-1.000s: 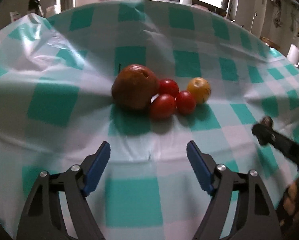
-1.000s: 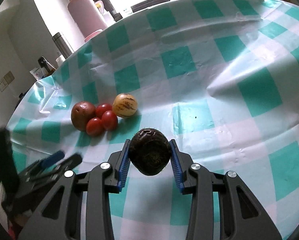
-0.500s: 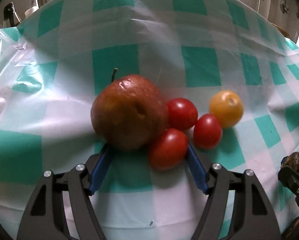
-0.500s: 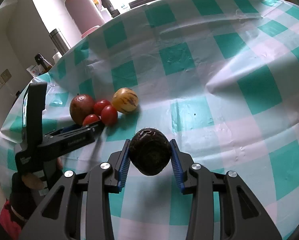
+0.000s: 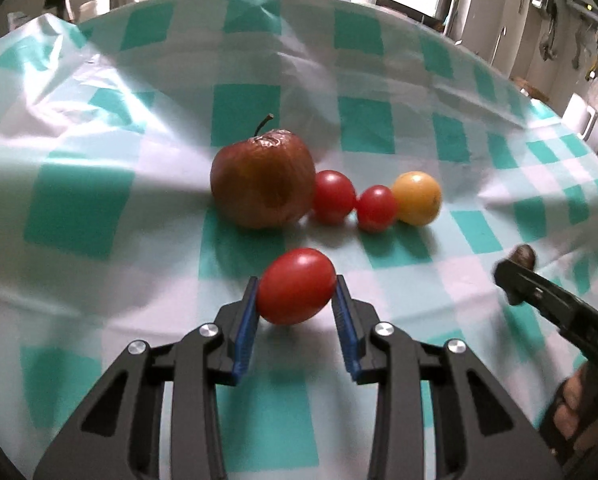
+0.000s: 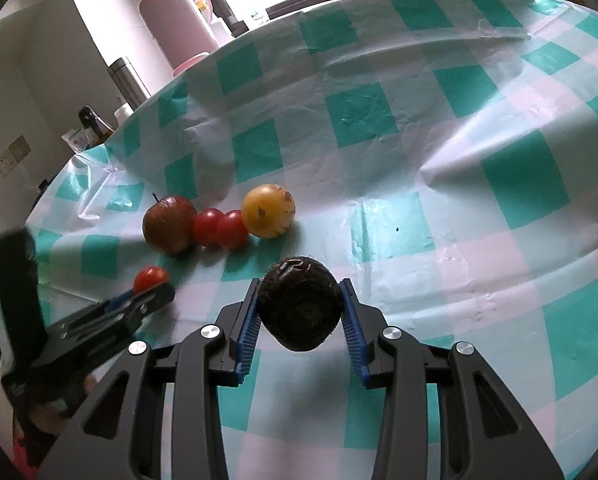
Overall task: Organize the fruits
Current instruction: 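Lift the dark fruit and red tomato and carry both over the white box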
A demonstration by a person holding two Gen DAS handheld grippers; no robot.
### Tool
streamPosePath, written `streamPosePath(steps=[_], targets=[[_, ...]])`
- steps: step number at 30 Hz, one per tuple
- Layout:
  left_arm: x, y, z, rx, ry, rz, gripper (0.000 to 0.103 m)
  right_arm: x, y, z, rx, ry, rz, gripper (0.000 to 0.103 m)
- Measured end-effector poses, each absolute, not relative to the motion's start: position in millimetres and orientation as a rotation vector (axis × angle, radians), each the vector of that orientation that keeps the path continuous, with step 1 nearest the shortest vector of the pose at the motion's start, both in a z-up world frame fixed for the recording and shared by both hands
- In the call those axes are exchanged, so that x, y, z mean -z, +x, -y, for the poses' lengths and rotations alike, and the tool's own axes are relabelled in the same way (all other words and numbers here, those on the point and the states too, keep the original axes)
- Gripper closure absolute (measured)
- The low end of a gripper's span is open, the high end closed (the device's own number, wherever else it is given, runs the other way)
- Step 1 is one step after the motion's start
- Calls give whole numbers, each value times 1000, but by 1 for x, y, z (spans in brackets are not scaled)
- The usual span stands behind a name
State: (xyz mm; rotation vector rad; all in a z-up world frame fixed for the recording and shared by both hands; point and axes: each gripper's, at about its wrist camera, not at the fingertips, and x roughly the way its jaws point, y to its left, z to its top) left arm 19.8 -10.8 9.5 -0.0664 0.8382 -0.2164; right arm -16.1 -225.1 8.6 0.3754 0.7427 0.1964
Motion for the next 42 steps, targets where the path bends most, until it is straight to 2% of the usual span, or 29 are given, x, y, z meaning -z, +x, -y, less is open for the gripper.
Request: streamPosePath(steps=[8, 22, 42], targets=[[-25, -24, 17, 219, -81, -749, 67, -11, -32, 226, -227, 374, -735, 65], [-42, -94, 26, 283, -111, -696, 67, -30, -140, 240, -233, 339, -678, 65], [-37, -172, 158, 478, 222, -699, 67, -23, -250, 322, -97, 336, -618, 65]])
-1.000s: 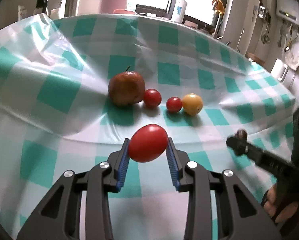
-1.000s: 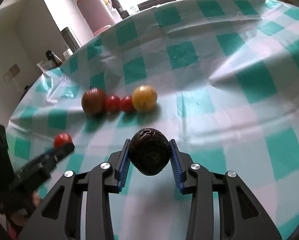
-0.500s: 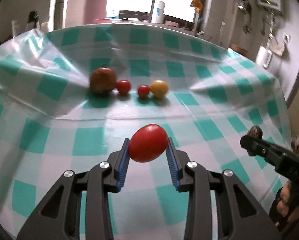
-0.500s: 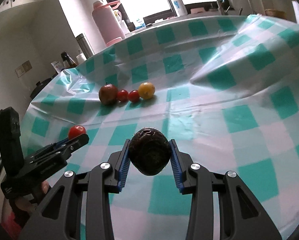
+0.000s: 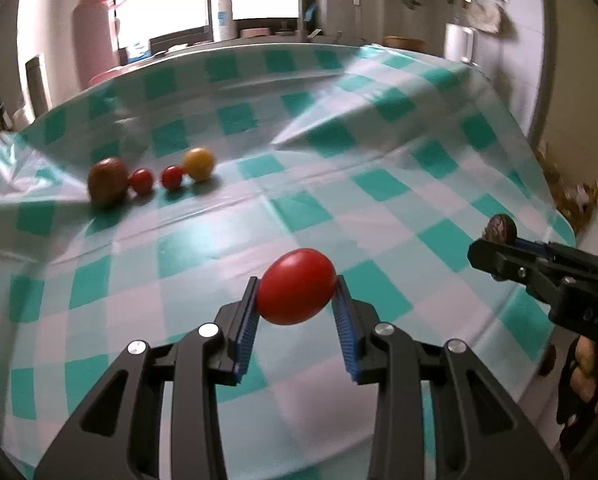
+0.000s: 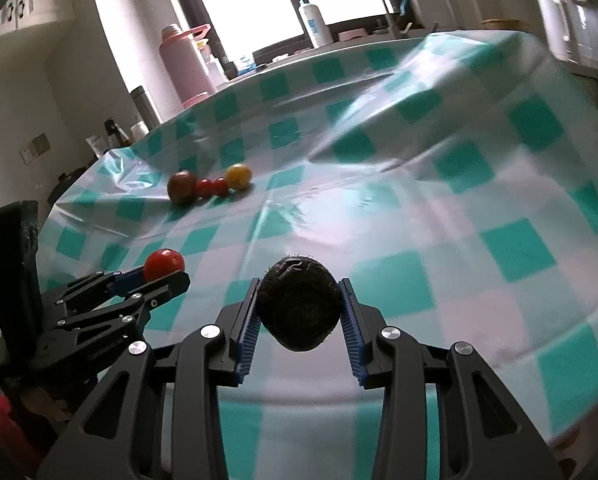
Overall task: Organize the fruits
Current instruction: 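Lift the dark fruit and red tomato and carry both over the white box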
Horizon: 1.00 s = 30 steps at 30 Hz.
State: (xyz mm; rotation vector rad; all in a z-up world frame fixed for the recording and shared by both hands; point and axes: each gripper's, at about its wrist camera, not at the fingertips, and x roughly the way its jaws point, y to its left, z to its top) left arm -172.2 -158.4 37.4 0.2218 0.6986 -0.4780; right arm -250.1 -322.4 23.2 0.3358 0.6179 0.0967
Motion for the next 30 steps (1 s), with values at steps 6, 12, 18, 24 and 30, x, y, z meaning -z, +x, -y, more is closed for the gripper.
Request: streamPosePath(steps=[6, 12, 18, 24, 30], targets=[[-34, -196, 196, 545, 308, -695, 67, -16, -284, 355, -46, 370, -600, 65], [-33, -231, 244, 647, 427, -656, 67, -7, -320, 389, 27, 399, -582, 65], [-24, -264, 293, 755, 533, -635, 67, 4, -361, 428, 129, 436, -574, 65], [-11, -299, 334, 858, 644, -618, 67, 22, -392, 458, 225, 475, -585, 65], [8, -336, 365, 949, 756, -595, 67, 50, -414, 486, 346, 498, -643, 65]])
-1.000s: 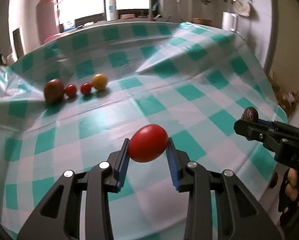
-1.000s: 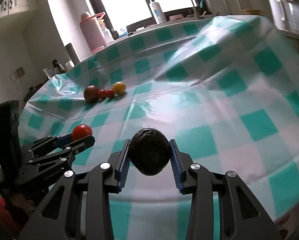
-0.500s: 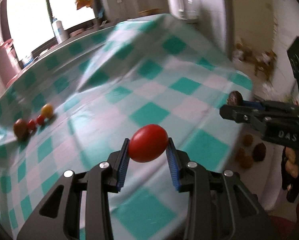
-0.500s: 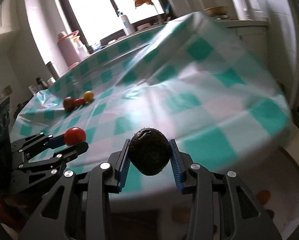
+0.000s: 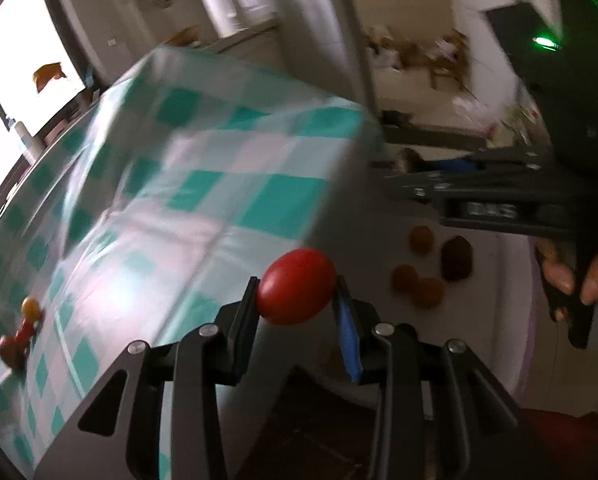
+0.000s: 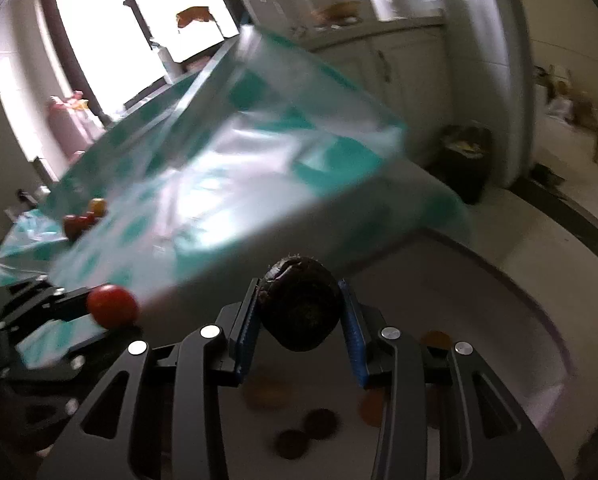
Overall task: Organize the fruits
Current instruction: 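Lift the dark fruit and red tomato and carry both over the white box, then open the right tool to drop the dark fruit while the left tool releases the tomato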
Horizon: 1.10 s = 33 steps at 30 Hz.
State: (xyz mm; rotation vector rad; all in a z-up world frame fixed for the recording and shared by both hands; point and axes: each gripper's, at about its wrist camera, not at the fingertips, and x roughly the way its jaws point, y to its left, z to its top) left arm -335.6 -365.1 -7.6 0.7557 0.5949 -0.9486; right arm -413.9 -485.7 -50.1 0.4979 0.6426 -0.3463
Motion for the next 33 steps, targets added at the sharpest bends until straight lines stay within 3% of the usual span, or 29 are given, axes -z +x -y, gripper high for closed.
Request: streamPosePath(steps=[18, 33], targets=[[150, -368, 435, 1054, 1075, -838, 67, 151, -396, 524, 515, 445, -1026, 65], [189, -368, 457, 1056, 1160, -901, 67, 180, -390, 537, 494, 505, -1154, 65]])
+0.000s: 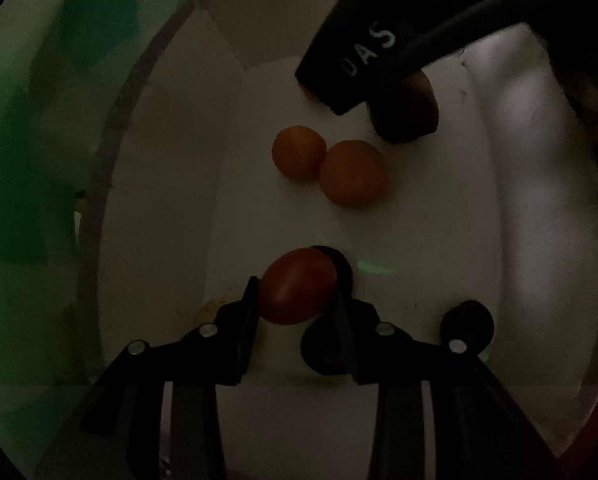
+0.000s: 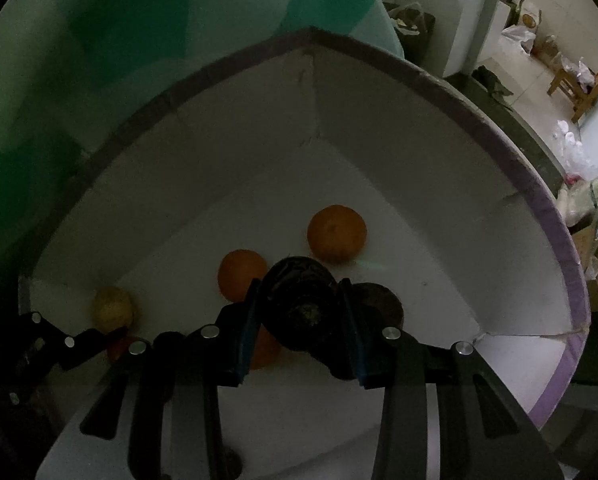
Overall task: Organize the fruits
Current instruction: 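Open the right tool to drop the dark fruit while the left tool releases the tomato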
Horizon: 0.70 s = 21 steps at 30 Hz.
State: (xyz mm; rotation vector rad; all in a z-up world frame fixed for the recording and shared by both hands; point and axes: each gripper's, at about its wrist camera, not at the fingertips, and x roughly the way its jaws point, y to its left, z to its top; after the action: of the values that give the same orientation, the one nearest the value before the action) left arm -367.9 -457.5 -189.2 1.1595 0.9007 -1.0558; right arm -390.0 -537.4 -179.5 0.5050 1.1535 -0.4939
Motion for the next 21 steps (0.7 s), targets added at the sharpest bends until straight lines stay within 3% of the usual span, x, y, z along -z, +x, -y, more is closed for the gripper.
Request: streamPosePath(steps=[6, 8, 13, 21], targets=[[186, -362, 461, 1065, 1143, -907, 65, 183, -389, 540, 499, 513, -1175, 63], [185, -360, 459, 1069, 1138, -905, 64, 182, -390, 539, 505, 524, -1171, 56], [175, -361, 452, 1071, 1115, -865, 35, 178, -389, 533, 514, 535, -1166, 46], [159, -361, 444, 1088, 1071, -823, 30, 168, -393, 530, 569, 573, -1143, 34]])
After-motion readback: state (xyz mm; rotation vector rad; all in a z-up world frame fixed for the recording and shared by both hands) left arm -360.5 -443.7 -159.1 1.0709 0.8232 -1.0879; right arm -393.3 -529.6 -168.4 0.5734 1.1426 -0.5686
